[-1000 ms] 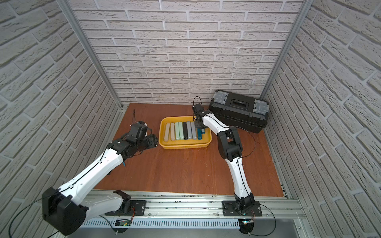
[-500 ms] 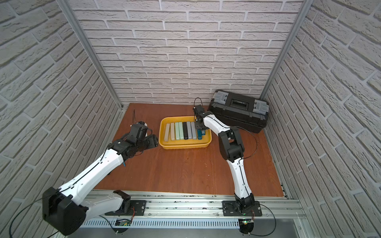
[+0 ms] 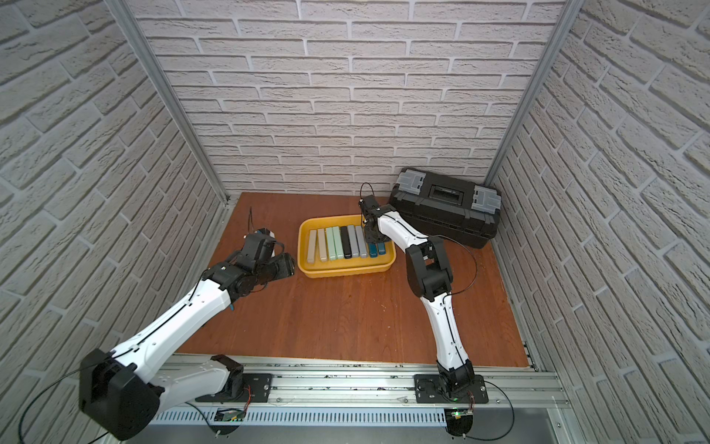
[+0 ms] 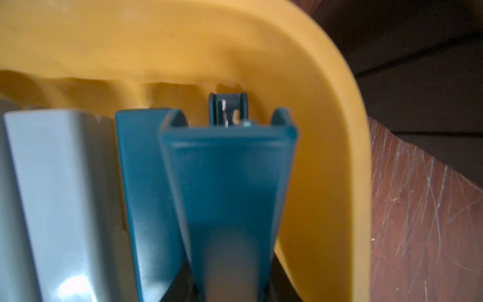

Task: Put the pruning pliers into the storage box
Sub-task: Place the pruning pliers in the storage box.

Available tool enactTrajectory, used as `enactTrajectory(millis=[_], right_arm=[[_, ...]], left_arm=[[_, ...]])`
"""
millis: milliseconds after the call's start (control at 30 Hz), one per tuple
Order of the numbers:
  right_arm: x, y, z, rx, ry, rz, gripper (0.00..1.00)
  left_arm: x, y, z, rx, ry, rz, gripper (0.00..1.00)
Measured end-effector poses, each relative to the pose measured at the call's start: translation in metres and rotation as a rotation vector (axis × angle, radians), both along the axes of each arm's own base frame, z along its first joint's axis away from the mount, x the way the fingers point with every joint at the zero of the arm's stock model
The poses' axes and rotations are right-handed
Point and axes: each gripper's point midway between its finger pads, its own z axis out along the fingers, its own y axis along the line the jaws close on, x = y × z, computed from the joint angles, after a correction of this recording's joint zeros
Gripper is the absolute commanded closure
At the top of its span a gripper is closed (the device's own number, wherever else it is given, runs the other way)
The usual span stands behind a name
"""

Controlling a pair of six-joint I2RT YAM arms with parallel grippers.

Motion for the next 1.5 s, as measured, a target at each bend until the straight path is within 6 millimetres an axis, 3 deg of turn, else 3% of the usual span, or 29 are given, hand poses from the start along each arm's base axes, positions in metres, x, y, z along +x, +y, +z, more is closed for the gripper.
enactTrajectory(millis=[1067, 1500], right_arm=[[0.004, 0.007, -0.004, 0.083, 0.031, -0.007, 0.78], [0.005, 0.004, -0.003, 0.054, 0.024, -0.002, 0.65]], left_arm=[[0.005, 0.003, -0.007, -0.003, 0.015, 0.013, 0.32], [0.005, 0.003, -0.007, -0.005, 0.017, 0.011, 0.32]])
